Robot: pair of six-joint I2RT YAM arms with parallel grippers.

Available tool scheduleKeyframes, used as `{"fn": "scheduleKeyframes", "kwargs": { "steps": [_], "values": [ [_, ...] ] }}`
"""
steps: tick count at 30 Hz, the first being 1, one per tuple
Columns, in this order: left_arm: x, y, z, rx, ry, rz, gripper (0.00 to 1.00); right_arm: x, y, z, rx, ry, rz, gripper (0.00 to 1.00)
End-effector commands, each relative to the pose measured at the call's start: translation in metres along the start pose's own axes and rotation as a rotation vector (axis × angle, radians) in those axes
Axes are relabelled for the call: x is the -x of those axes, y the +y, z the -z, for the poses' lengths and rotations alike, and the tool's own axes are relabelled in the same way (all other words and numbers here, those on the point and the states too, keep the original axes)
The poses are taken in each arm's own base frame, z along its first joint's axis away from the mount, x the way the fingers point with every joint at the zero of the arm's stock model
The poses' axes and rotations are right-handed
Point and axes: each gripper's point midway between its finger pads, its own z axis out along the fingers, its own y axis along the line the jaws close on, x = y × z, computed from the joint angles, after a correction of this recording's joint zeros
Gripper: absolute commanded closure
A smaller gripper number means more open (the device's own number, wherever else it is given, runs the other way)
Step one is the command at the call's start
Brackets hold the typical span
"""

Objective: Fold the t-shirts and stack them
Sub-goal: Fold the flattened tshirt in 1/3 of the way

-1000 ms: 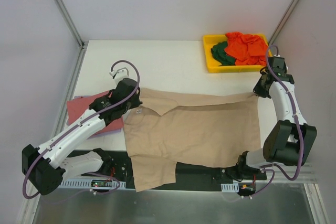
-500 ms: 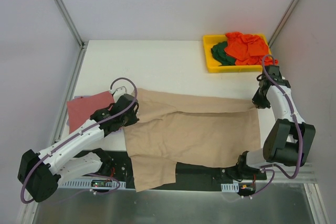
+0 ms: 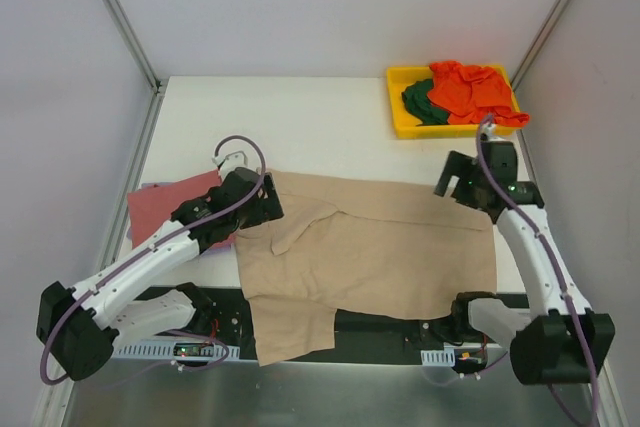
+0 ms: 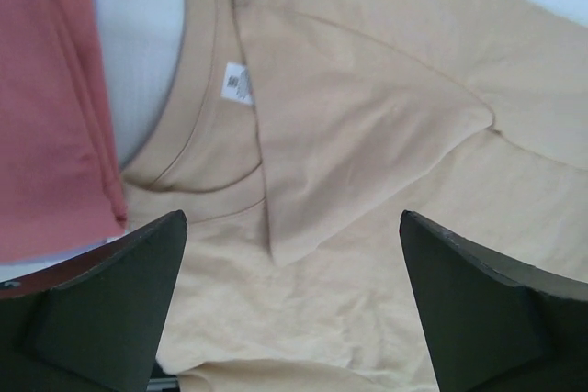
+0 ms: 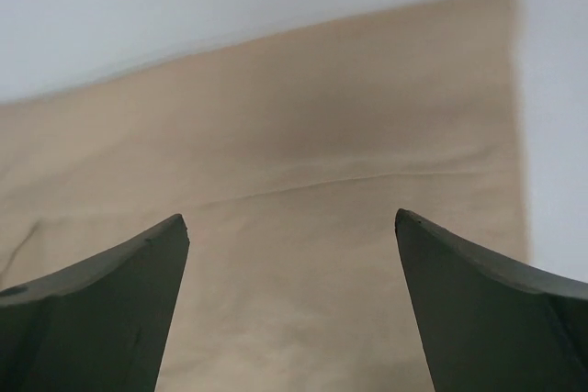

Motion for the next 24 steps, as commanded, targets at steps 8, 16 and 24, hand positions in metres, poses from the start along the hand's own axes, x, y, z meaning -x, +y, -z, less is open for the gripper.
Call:
{"fn": "scheduleKeyframes", "kwargs": {
  "steps": [8,16,24],
  "values": [
    [0.053,-0.074,-0.062,-0.351,0.077,0.001,0.01,-0.125,0.220,0.044,0.675,0.018,0.426,0.04],
    [0.022,-0.069,-0.110,-0.307,0.227,0.038,0.01,-0.167,0.288,0.012,0.486,0.013,0.728,0.29],
    [0.012,-0.051,-0.129,-0.259,0.273,0.080,0.01,-0.191,0.309,-0.018,0.364,0.038,0.736,0.49]
  ]
}}
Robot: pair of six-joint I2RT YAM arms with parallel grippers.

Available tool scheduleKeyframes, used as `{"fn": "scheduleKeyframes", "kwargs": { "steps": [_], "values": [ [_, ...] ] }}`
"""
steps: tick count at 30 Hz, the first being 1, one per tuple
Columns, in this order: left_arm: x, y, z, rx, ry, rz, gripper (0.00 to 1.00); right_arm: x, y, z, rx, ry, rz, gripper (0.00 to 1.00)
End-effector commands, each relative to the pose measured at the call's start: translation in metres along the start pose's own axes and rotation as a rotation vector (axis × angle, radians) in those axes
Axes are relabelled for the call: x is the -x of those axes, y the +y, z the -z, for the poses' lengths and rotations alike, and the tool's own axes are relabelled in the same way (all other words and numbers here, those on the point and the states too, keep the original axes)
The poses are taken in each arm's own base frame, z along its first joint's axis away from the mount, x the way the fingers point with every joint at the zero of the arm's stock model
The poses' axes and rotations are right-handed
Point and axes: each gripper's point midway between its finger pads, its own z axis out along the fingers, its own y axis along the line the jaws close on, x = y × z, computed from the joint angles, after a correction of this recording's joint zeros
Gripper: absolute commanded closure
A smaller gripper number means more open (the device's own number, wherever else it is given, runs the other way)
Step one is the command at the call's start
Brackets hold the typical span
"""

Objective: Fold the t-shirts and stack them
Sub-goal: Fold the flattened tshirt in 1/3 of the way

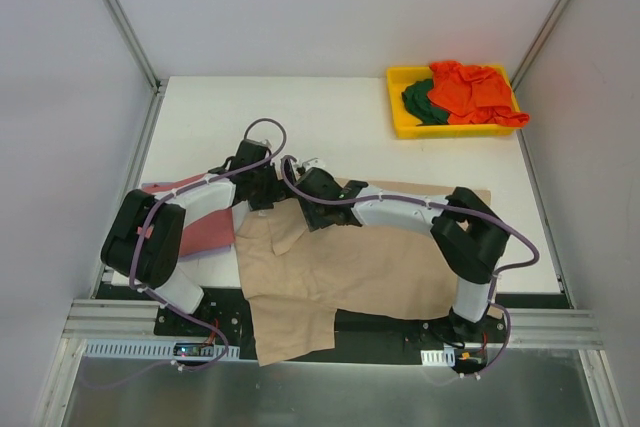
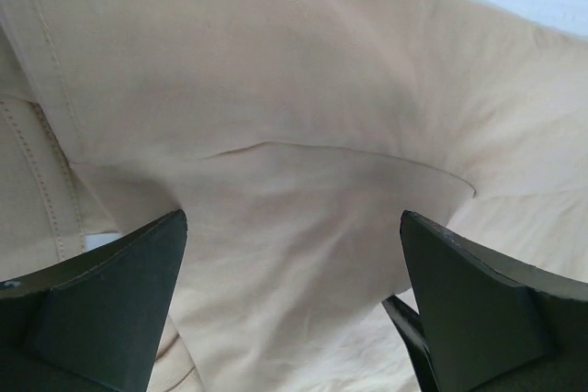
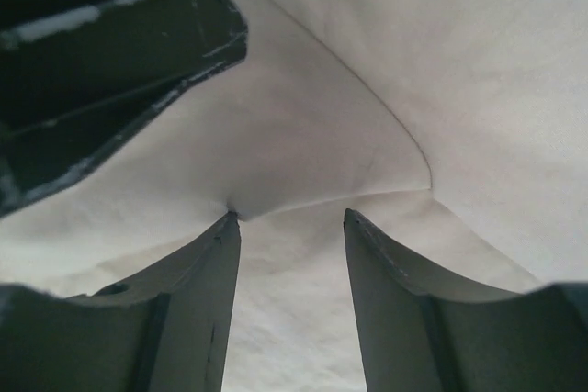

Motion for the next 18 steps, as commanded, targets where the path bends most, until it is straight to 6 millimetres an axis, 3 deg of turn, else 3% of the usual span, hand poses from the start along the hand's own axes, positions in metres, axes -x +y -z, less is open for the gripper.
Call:
{"fn": "scheduleKeyframes", "kwargs": {
  "steps": [1,12,18],
  "values": [
    [0.011,-0.006,-0.004,-0.042,-0.006,0.016,0.01,0.006,-0.005,-0.003,-0.103,-0.019,-0.028,0.50],
    [0.003,0.010,-0.012,-0.013,0.030,0.058,0.01,-0.008,0.009,0.005,-0.069,-0.034,-0.092,0.53],
    [0.002,0.009,-0.010,-0.019,0.029,0.053,0.01,-0.008,0.010,-0.005,-0.088,-0.029,-0.107,0.54]
  ]
}}
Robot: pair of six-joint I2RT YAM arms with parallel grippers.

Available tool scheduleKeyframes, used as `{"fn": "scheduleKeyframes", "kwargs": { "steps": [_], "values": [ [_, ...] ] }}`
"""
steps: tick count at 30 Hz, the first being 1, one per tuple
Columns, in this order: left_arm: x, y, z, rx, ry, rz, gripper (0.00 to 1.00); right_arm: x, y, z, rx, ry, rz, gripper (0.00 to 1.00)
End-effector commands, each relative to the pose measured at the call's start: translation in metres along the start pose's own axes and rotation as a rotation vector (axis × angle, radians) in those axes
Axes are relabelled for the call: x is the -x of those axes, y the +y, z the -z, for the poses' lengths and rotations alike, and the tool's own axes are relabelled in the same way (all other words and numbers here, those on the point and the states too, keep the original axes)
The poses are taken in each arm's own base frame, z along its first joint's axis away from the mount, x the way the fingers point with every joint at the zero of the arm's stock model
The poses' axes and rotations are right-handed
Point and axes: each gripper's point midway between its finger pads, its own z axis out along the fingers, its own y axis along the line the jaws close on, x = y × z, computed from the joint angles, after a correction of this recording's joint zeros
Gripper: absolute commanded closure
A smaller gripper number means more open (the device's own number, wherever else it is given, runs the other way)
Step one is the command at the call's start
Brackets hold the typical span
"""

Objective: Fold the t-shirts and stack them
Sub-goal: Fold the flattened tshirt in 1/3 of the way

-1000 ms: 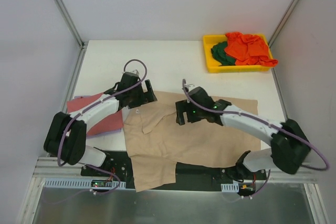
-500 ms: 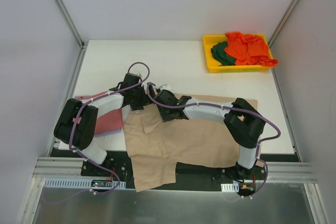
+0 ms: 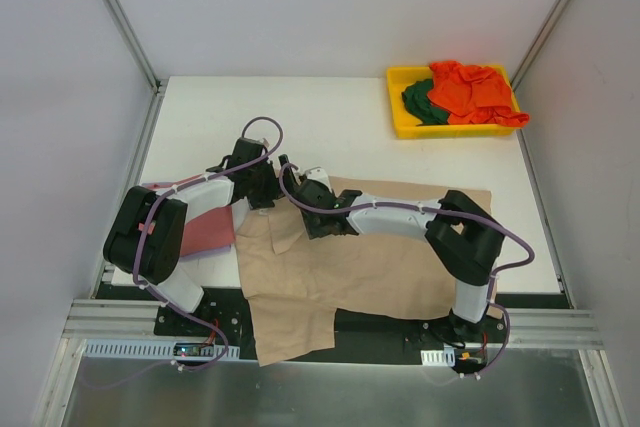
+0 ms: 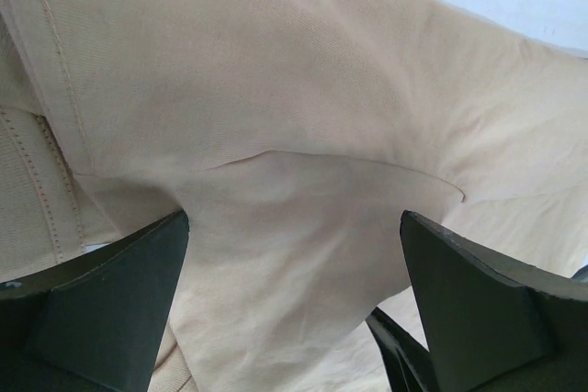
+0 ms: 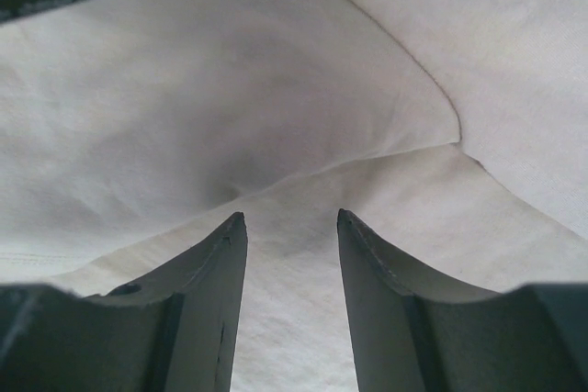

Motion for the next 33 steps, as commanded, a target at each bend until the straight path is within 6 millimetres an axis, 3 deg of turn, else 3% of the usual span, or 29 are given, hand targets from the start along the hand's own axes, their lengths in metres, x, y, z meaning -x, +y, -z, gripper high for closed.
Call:
{"fn": "scheduleKeyframes", "kwargs": {
  "steps": [1,13,20,25,29,33],
  "values": [
    [-0.004,0.008,-0.003,0.016,0.020,0.016,0.01,0.017,0.009,0.002,0.010,-0.051,-0.052,0.54],
    [-0.008,0.011,-0.007,0.019,0.041,0.027,0.01,0.042,0.023,-0.010,0.005,-0.097,-0.045,0.57],
    [-0.007,0.012,-0.006,0.017,0.041,0.030,0.01,0.036,0.019,-0.021,-0.029,-0.073,-0.048,0.62],
    [-0.005,0.016,-0.005,0.026,0.033,0.031,0.01,0.033,0.015,-0.021,-0.051,-0.077,-0.059,0.83],
    [-0.002,0.017,-0.005,0.028,0.027,0.040,0.01,0.034,0.009,-0.006,-0.057,-0.068,-0.058,0.98],
    [0.001,0.021,-0.004,0.037,0.020,0.047,0.01,0.030,0.004,0.014,-0.035,-0.073,-0.057,0.99]
  ]
}}
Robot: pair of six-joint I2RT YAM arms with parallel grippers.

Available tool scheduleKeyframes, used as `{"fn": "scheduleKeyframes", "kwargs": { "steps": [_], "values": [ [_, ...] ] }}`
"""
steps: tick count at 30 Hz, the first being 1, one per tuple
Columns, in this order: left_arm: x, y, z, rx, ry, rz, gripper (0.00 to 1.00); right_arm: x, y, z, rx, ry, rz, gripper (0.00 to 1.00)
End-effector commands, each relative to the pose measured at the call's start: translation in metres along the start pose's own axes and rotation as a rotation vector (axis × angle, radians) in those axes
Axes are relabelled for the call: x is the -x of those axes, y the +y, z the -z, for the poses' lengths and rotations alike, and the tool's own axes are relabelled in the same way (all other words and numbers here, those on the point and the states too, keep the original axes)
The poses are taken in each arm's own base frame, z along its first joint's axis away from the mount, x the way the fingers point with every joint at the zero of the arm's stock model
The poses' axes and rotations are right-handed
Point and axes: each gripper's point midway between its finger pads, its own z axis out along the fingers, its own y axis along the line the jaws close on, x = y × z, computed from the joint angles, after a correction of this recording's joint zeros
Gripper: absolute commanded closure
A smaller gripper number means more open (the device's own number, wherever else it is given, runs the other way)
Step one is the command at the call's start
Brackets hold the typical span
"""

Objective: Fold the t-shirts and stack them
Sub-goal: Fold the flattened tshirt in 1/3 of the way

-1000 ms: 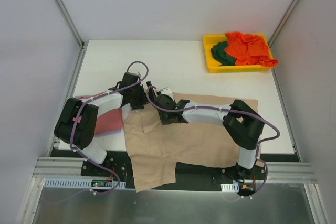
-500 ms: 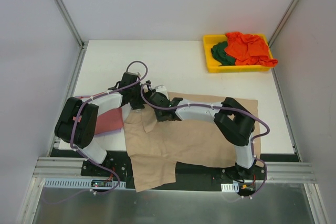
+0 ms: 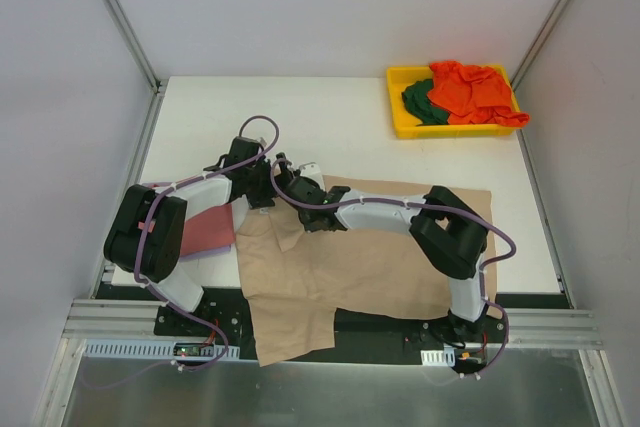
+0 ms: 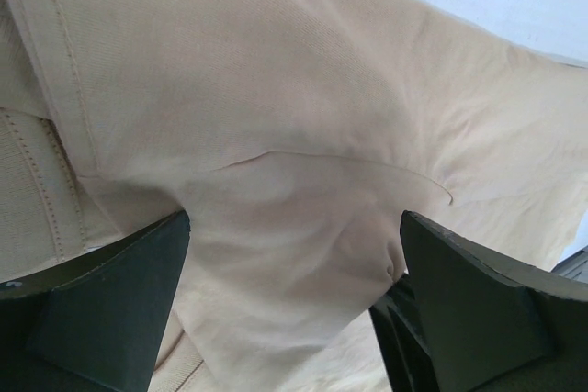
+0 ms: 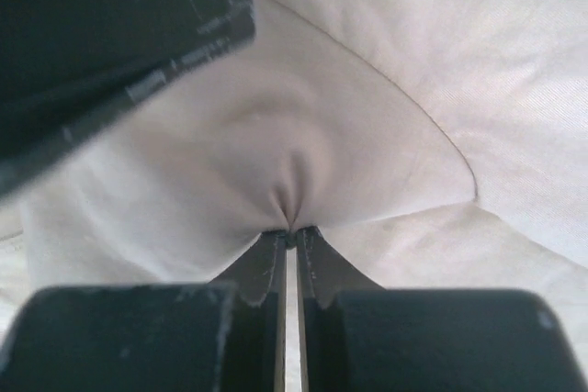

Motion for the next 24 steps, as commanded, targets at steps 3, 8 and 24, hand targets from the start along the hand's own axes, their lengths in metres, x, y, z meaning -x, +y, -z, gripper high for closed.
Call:
{"fn": "scheduleKeyframes", "kwargs": {
  "steps": [3,8,24],
  "values": [
    [-0.004,0.023,-0.003,0.067,0.018,0.022,0.01,0.003,-0.016,0.047,-0.005,-0.028,-0.018,0.99],
    [-0.002,0.024,-0.002,0.074,0.013,0.019,0.01,-0.015,-0.024,0.066,0.000,0.037,-0.005,0.99],
    [0.000,0.030,0.002,0.108,0.012,0.013,0.01,-0.061,-0.043,0.102,0.016,0.172,-0.040,0.91]
  ]
}}
